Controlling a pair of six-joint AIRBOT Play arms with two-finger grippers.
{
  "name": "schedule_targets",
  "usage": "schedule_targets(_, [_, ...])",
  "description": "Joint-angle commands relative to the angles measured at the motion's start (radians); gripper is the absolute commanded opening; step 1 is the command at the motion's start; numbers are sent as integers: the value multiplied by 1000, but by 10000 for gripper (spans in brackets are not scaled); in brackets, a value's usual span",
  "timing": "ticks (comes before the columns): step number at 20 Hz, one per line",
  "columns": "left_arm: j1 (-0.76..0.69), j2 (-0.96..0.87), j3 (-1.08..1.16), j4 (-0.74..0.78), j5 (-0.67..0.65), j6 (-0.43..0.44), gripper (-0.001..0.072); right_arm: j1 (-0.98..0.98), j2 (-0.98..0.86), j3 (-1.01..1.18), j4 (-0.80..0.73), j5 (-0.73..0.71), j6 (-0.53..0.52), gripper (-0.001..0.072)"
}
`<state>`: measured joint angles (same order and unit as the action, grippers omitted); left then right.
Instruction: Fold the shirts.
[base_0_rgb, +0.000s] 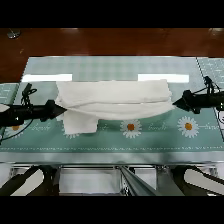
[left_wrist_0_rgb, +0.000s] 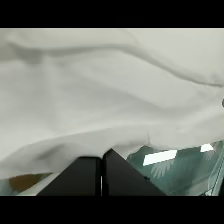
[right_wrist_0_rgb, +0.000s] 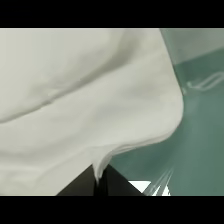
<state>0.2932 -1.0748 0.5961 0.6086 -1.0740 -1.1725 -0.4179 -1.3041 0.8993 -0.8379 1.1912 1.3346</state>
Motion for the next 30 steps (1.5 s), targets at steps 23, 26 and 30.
schedule_targets(23, [188,-626,827,138,-261,-197,702,-57,-525,661,-72,200,96,618])
schedule_targets(26, [192,-426,590,41,-137,-106,701,-32,-526,579,-72,128,109,618])
schedule_targets(30, [61,-55,231,16,110,-16,701,43,-549,563,-89,95,120,618])
